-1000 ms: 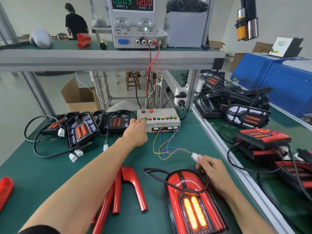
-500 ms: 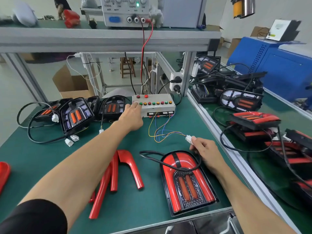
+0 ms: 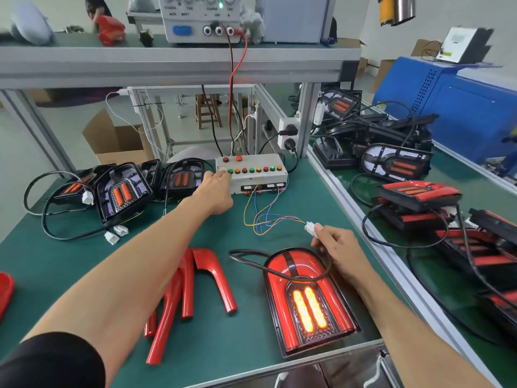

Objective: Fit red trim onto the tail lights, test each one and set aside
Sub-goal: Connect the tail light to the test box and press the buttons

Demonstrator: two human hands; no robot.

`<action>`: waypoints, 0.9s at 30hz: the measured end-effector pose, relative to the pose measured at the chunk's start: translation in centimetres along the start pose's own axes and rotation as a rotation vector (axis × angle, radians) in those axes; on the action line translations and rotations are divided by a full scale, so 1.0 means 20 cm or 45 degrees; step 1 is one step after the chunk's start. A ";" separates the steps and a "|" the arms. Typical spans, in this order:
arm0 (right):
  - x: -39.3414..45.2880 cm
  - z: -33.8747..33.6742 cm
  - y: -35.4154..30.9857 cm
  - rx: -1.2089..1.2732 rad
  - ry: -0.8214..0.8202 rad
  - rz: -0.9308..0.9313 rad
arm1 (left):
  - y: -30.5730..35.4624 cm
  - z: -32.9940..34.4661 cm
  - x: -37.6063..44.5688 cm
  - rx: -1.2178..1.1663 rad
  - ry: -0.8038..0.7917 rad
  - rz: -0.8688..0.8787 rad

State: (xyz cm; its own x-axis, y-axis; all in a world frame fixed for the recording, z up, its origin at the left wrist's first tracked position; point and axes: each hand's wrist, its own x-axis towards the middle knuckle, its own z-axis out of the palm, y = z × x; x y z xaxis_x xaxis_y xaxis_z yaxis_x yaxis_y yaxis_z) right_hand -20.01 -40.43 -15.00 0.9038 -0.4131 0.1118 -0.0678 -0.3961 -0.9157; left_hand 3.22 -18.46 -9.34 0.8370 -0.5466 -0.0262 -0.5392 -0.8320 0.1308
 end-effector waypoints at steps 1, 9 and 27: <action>0.00 0.00 0.00 -0.001 -0.001 -0.001 | 0.00 0.00 0.00 -0.001 0.002 0.002; 0.02 0.00 0.03 0.002 -0.004 0.009 | 0.03 0.01 0.01 0.044 0.088 0.005; 0.03 0.00 0.06 0.042 -0.014 0.025 | 0.09 0.01 0.08 0.100 0.047 -0.082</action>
State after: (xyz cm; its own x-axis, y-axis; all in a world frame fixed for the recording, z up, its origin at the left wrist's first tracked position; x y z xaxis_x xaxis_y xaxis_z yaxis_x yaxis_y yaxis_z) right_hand -19.53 -41.05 -16.00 0.9070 -0.4115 0.0896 -0.0718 -0.3608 -0.9299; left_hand 3.52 -20.76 -9.30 0.8723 -0.4890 0.0050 -0.4886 -0.8710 0.0520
